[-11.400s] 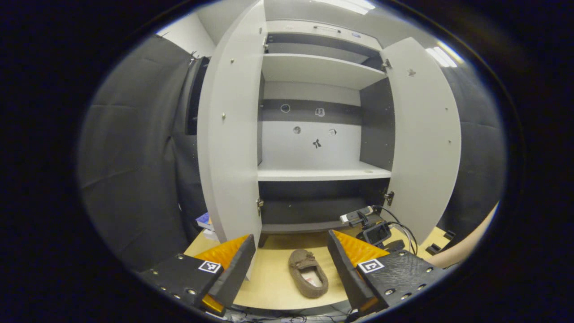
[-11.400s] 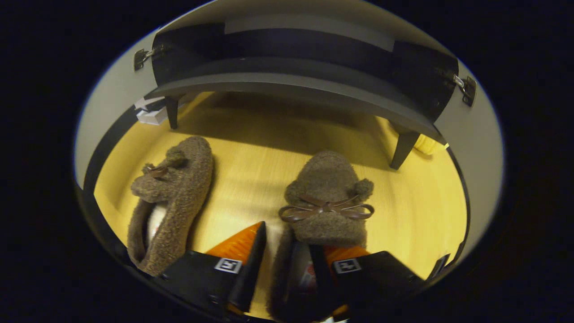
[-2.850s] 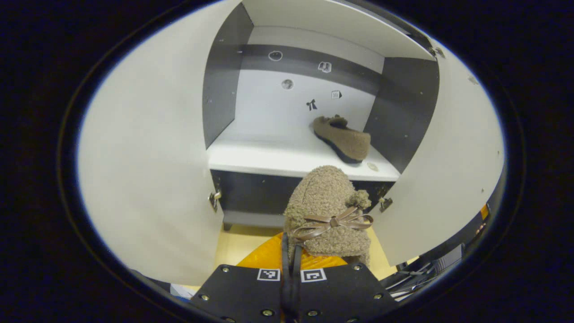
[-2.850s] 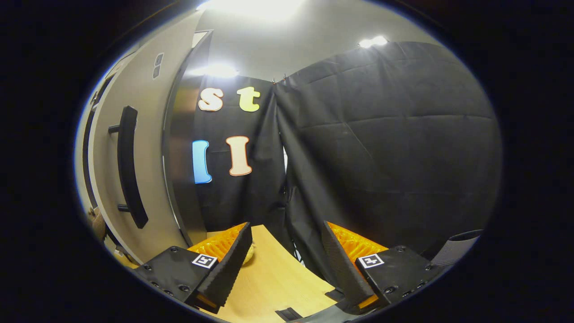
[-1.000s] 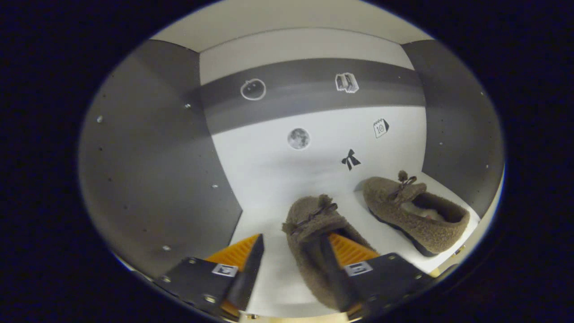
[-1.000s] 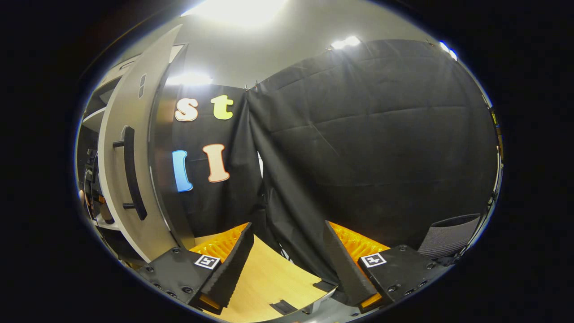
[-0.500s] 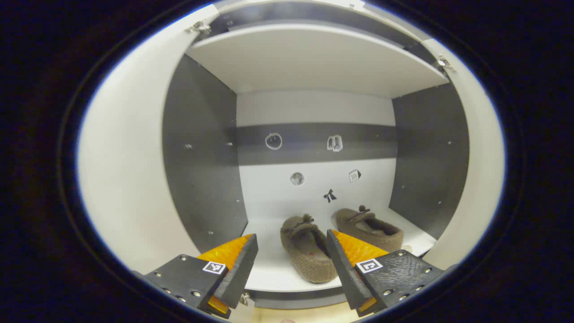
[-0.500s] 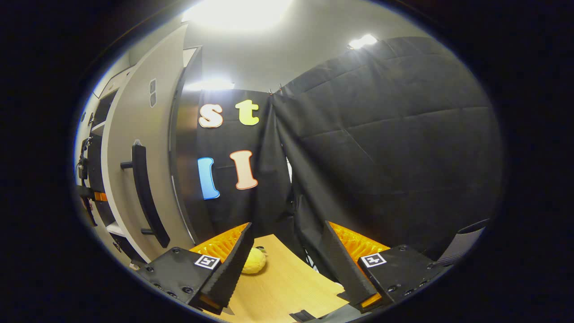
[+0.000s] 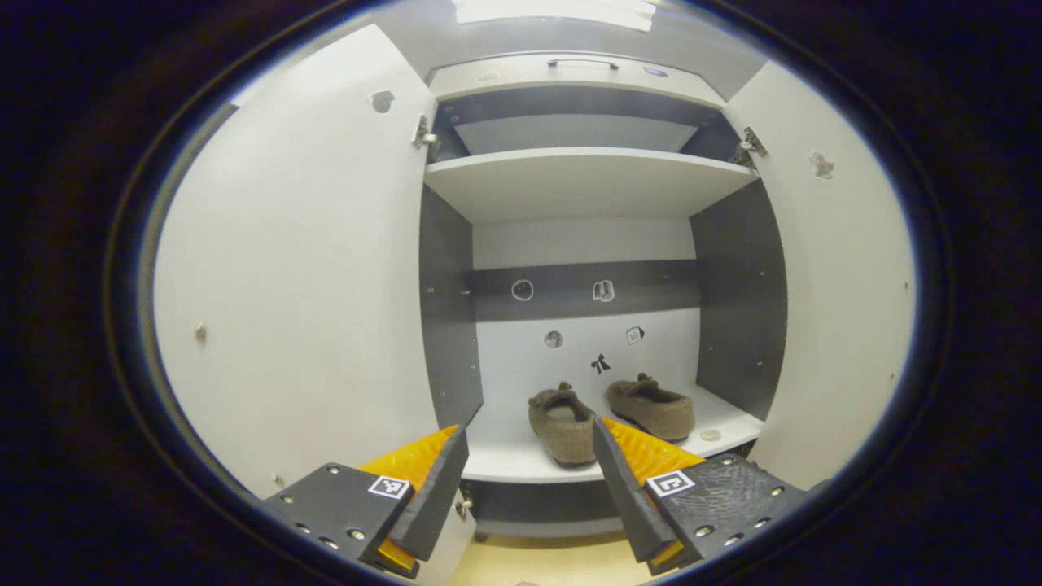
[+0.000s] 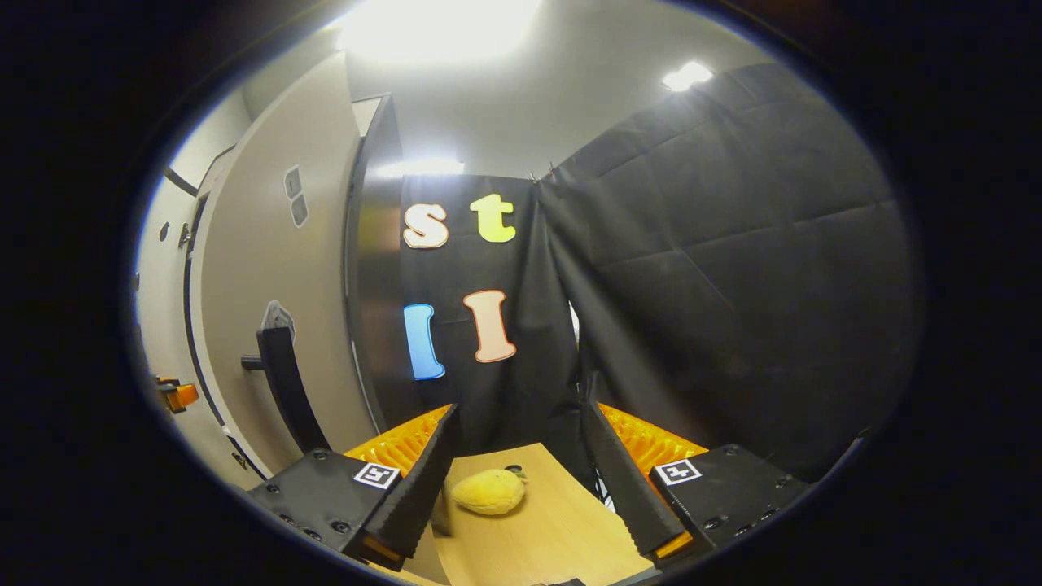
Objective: Grab one shoe with the right hand and put it into the shoe cabinet, grab the other shoe with the left hand and put it into the shoe cabinet; then close the right door with the right hand and the left door with the left hand.
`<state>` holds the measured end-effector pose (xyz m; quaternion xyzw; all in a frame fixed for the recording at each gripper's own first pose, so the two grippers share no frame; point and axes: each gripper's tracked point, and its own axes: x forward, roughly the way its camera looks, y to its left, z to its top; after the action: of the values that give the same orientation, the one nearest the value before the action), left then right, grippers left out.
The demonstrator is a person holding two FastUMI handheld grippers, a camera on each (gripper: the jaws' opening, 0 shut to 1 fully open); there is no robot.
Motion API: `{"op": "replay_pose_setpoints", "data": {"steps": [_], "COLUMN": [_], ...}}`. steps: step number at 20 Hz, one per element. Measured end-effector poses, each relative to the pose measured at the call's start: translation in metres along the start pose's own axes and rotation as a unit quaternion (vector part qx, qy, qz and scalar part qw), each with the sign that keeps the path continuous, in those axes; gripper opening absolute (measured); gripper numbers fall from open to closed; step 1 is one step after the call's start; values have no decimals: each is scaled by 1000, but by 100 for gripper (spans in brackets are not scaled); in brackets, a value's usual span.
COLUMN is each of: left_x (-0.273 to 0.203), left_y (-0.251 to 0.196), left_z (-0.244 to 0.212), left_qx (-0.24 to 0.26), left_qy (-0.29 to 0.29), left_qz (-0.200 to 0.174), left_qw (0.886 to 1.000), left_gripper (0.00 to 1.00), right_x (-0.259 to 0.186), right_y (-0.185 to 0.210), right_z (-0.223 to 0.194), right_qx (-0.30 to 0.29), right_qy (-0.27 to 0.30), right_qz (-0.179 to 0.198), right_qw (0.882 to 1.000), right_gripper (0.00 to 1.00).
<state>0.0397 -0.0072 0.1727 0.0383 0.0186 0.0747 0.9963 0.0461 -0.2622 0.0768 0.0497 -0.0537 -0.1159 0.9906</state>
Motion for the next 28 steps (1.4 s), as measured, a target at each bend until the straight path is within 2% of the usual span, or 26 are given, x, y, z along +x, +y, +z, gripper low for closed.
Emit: {"op": "replay_pose_setpoints", "data": {"steps": [2, 6, 7, 9, 10, 11, 13, 16, 22, 23, 24, 27, 28], "left_x": [-13, -28, -34, -39, -40, -41, -43, -44, -50, -51, -52, -54, -55], "left_y": [-10, -7, -4, -1, -1, -1, 1, 3, 8, 9, 10, 10, 11], "left_z": [-7, -20, -23, -22, -21, -21, -19, -19, -20, -21, -22, -25, -26], "left_qx": [-23, -4, -3, -12, -19, -22, -18, -18, -23, -22, -22, -23, -22], "left_qy": [6, 18, 20, 17, 14, 12, 8, 9, 6, 7, 8, 11, 11], "left_qz": [-5, -3, 1, 15, 17, 19, 21, 22, 15, 12, 9, -2, -6], "left_qw": [1000, 1000, 1000, 1000, 1000, 1000, 1000, 1000, 1000, 1000, 1000, 1000, 1000], "left_gripper": [96, 96, 89, 89, 89, 89, 89, 89, 89, 96, 89, 89, 96], "right_x": [3, 7, 7, 5, 4, 2, -1, -2, -8, -11, -15, -21, -22], "right_y": [8, 29, 33, 46, 52, 56, 65, 71, 80, 84, 88, 105, 113], "right_z": [5, 18, 20, 23, 25, 27, 27, 23, 25, 24, 23, 21, 20], "right_qx": [-7, -14, -15, -13, -12, -13, -15, -12, -27, -25, -22, -10, -6], "right_qy": [-3, -10, -10, -4, -2, 0, 5, 27, 23, 24, 24, 23, 23], "right_qz": [14, 53, 62, 86, 96, 104, 118, 118, 98, 97, 96, 99, 102], "right_qw": [1000, 998, 998, 996, 995, 994, 993, 993, 995, 995, 995, 995, 994], "right_gripper": [98, 98, 98, 98, 93, 98, 98, 96, 96, 96, 96, 96, 96]}}
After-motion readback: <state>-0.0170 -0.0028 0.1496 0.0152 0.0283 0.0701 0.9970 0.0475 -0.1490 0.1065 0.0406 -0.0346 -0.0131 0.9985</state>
